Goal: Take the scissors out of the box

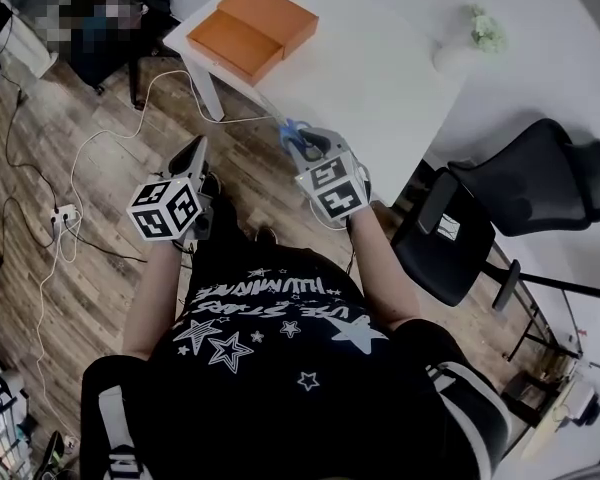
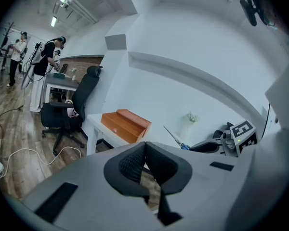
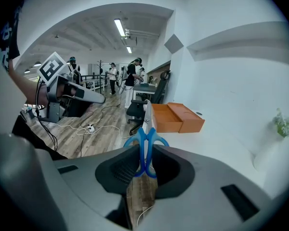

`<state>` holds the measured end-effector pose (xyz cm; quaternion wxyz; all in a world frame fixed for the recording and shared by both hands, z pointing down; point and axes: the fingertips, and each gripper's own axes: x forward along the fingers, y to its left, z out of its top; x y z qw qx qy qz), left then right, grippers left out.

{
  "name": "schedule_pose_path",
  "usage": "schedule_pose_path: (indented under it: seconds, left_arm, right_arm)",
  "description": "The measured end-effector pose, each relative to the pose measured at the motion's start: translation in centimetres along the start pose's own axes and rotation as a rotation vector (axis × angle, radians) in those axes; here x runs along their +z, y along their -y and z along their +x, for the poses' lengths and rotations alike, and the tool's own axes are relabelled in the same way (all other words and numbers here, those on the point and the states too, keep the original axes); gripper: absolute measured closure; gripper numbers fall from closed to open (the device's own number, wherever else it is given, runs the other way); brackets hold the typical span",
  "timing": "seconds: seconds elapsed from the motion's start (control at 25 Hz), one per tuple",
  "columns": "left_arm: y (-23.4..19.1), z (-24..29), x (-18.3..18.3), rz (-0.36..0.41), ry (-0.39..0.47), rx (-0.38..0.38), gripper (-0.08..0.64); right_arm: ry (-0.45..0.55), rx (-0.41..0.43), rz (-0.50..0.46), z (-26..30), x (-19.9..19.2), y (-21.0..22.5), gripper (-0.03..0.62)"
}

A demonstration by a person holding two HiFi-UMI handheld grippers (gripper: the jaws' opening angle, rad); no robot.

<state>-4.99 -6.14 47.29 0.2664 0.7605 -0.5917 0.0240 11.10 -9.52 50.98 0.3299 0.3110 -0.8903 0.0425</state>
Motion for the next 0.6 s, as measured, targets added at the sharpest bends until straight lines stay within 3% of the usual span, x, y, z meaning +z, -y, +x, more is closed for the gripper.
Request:
schedule_pose_path:
  seconds: [0.6]
  left_arm:
    - [-0.6,-1.4,-0.6,-0.017,0.006,0.015,0.541]
  right_arm:
    - [-0.005,0.013,0.000,0.0,-0.3,-1.2,0.488]
